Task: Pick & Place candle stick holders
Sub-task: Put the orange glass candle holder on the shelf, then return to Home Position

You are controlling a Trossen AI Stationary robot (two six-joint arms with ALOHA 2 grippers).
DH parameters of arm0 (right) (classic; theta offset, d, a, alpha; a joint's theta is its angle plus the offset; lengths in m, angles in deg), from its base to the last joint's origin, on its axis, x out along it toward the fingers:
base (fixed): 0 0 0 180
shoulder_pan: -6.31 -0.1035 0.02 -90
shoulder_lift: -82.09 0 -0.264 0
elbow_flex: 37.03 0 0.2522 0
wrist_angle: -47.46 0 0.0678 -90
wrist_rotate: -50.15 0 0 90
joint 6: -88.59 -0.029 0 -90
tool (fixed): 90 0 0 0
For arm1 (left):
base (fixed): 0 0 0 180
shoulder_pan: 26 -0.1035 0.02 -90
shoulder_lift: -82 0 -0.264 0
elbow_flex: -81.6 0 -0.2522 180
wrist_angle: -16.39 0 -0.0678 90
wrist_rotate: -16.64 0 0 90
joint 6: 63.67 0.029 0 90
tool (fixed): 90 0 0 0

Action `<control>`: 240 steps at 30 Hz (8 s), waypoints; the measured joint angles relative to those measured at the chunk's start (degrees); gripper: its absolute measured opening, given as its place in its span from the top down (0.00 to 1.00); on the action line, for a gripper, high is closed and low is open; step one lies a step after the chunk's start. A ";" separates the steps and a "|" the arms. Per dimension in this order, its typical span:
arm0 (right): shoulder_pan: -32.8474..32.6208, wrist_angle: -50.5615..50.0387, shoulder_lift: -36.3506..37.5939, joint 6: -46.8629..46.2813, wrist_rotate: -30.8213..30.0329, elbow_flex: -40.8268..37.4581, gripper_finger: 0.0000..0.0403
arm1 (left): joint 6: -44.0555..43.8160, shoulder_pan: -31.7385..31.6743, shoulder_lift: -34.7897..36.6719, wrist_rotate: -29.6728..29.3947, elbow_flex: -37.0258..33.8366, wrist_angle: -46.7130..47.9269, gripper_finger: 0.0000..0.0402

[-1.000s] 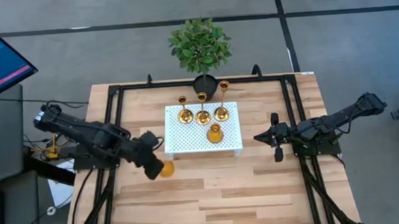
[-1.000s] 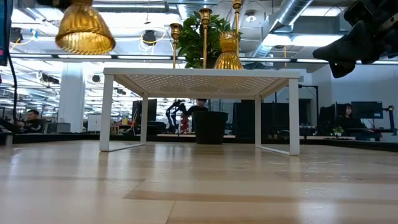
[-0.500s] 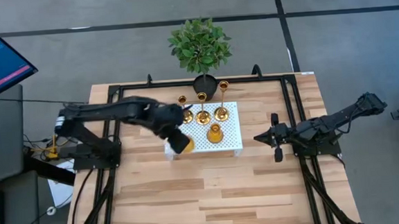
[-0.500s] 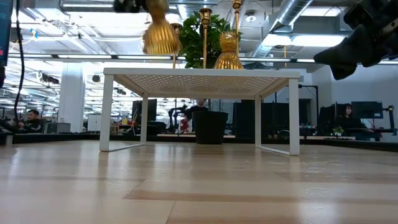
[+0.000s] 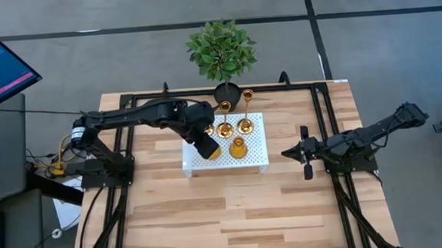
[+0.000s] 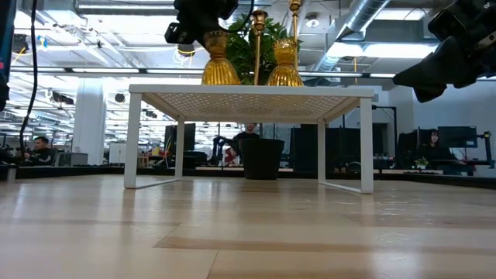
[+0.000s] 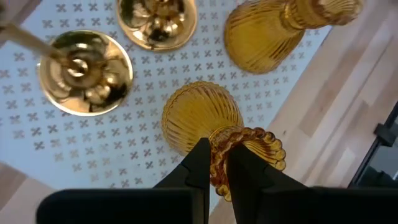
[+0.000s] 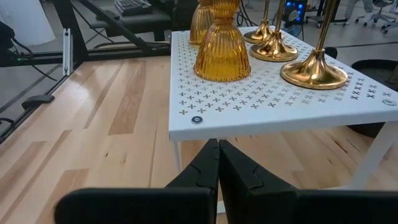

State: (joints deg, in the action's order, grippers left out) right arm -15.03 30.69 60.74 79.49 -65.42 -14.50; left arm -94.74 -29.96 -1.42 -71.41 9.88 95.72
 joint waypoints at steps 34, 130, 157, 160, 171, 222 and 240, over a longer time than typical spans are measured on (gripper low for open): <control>0.01 -0.04 -0.02 0.02 -0.02 -0.01 1.00 | 1.05 0.04 5.07 -1.85 -0.09 -3.08 0.75; 0.02 0.00 -0.02 -2.99 -3.04 -0.04 1.00 | 21.18 29.71 20.68 -56.76 -64.85 -90.54 0.99; 0.02 -0.19 -0.04 -2.88 -3.02 -0.04 1.00 | 17.10 23.21 15.03 -50.67 -64.85 -95.62 0.99; 0.02 -0.46 -0.02 -2.83 -3.02 -0.04 1.00 | 17.07 21.98 15.02 -48.58 -64.85 -95.75 0.99; 0.02 -1.73 -0.02 -2.97 -3.02 -0.04 1.00 | 25.15 24.74 20.48 -52.79 -64.83 -94.23 0.99; 16.70 -10.28 19.44 15.19 20.82 13.98 1.00 | 33.63 28.59 34.88 -27.03 -66.21 -84.81 0.99; 16.45 0.95 21.14 11.18 19.54 -3.63 1.00 | 32.30 28.61 34.88 -27.61 -68.06 -85.73 0.99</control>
State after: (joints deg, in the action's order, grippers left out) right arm 1.42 31.65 81.88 90.67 -45.88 -18.13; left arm -62.44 -1.35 33.46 -99.01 -58.18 9.99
